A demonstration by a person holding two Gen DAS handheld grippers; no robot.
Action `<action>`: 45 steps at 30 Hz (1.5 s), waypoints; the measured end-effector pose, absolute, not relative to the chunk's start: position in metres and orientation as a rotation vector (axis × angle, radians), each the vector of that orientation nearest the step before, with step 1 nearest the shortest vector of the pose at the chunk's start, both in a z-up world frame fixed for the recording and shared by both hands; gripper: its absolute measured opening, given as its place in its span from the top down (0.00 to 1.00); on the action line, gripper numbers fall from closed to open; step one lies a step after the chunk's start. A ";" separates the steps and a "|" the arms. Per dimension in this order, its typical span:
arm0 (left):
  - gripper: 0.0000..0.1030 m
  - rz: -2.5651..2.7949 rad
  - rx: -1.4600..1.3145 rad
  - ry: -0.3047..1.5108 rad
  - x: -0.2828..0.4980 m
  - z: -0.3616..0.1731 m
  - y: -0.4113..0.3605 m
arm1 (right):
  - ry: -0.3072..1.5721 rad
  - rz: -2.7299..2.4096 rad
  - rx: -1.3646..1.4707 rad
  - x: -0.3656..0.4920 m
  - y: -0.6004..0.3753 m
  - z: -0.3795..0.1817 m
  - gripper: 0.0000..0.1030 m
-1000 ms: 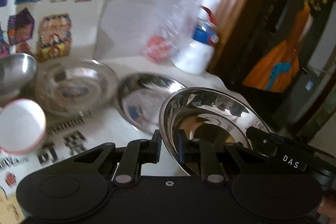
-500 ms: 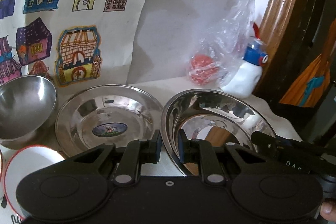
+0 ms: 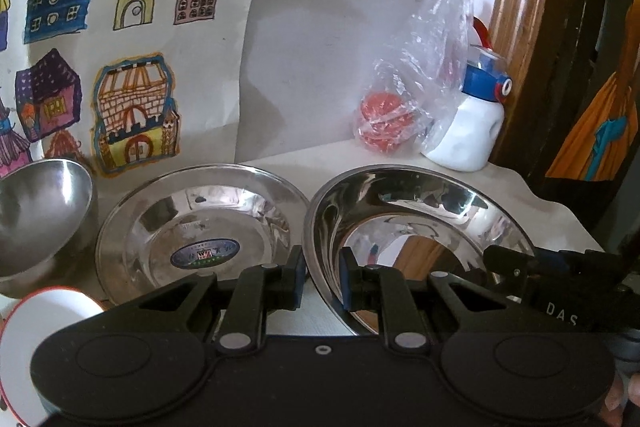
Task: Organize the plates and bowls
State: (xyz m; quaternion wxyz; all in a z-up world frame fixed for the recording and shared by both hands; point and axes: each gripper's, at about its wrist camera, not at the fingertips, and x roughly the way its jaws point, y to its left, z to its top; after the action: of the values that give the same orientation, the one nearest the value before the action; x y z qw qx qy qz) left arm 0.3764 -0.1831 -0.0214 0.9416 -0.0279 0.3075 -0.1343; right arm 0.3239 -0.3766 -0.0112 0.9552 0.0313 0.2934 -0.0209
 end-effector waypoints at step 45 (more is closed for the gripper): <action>0.40 -0.366 0.012 0.618 0.339 -0.004 -0.197 | 0.611 -0.097 -0.044 0.272 -0.379 0.005 0.39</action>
State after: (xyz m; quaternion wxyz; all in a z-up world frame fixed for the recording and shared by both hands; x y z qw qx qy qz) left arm 0.3391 -0.1968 -0.0040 0.9363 0.0060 0.3023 -0.1790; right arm 0.2719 -0.3787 0.0046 0.9523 -0.0216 0.3006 -0.0475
